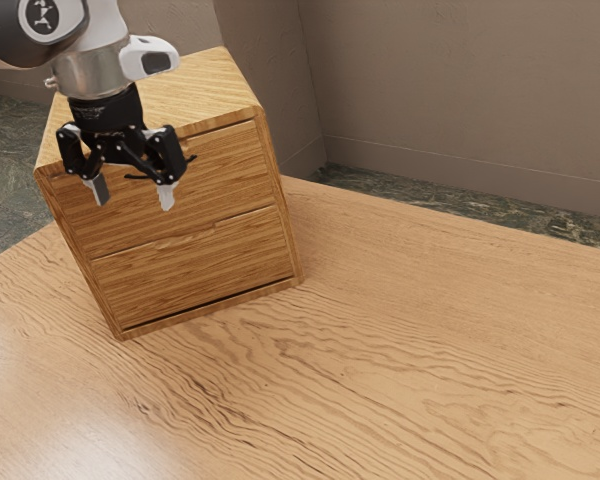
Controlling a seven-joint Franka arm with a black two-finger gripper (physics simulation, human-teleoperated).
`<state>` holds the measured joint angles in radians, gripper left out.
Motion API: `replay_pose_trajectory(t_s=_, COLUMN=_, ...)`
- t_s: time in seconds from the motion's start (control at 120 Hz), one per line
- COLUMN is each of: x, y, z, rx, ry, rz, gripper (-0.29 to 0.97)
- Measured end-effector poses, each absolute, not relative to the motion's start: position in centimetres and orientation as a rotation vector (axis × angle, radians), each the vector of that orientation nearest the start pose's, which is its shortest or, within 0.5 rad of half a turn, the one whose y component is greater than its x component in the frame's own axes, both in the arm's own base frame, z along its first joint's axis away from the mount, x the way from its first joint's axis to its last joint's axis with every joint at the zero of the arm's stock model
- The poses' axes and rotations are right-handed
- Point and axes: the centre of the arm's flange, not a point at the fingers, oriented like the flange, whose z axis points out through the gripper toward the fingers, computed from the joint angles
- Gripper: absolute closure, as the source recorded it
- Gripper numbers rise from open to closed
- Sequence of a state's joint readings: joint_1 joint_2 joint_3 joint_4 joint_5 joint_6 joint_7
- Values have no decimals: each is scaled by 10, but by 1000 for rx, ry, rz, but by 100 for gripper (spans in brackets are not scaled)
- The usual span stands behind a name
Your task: Pull the drawer handle with one arm to open the drawer
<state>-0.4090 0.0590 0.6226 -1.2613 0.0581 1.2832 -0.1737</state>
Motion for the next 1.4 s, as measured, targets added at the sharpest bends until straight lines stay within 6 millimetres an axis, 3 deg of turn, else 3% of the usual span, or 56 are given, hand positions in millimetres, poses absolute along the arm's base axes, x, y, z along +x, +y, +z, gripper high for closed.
replay_pose_trajectory(t_s=0.133, x=517, y=115, z=723, rx=-2984, ry=-656, rz=22, gripper=0)
replay_pose_trajectory(t_s=0.15, x=513, y=114, z=734, rx=-2984, ry=-659, rz=-13, gripper=0)
replay_pose_trajectory(t_s=0.2, x=490, y=108, z=799, rx=-2974, ry=-666, rz=-225, gripper=0)
replay_pose_trajectory(t_s=0.242, x=470, y=101, z=835, rx=-2974, ry=-654, rz=-341, gripper=0)
replay_pose_trajectory(t_s=0.292, x=457, y=94, z=853, rx=-2977, ry=-640, rz=-397, gripper=0)
replay_pose_trajectory(t_s=0.35, x=451, y=89, z=859, rx=-2977, ry=-632, rz=-405, gripper=0)
replay_pose_trajectory(t_s=0.683, x=458, y=67, z=855, rx=-2981, ry=-588, rz=-391, gripper=0)
replay_pose_trajectory(t_s=0.858, x=484, y=57, z=803, rx=-3011, ry=-545, rz=-222, gripper=0)
replay_pose_trajectory(t_s=0.933, x=480, y=50, z=777, rx=-3070, ry=-473, rz=-200, gripper=0)
replay_pose_trajectory(t_s=0.992, x=465, y=51, z=755, rx=-3108, ry=-437, rz=-190, gripper=0)
replay_pose_trajectory(t_s=1.083, x=435, y=24, z=721, rx=-3139, ry=-306, rz=-152, gripper=0)
replay_pose_trajectory(t_s=1.133, x=427, y=18, z=712, rx=-3162, ry=-282, rz=-143, gripper=0)
replay_pose_trajectory(t_s=1.283, x=436, y=1, z=708, rx=-3156, ry=-172, rz=-210, gripper=0)
replay_pose_trajectory(t_s=1.4, x=436, y=-42, z=716, rx=-3043, ry=-68, rz=-307, gripper=0)
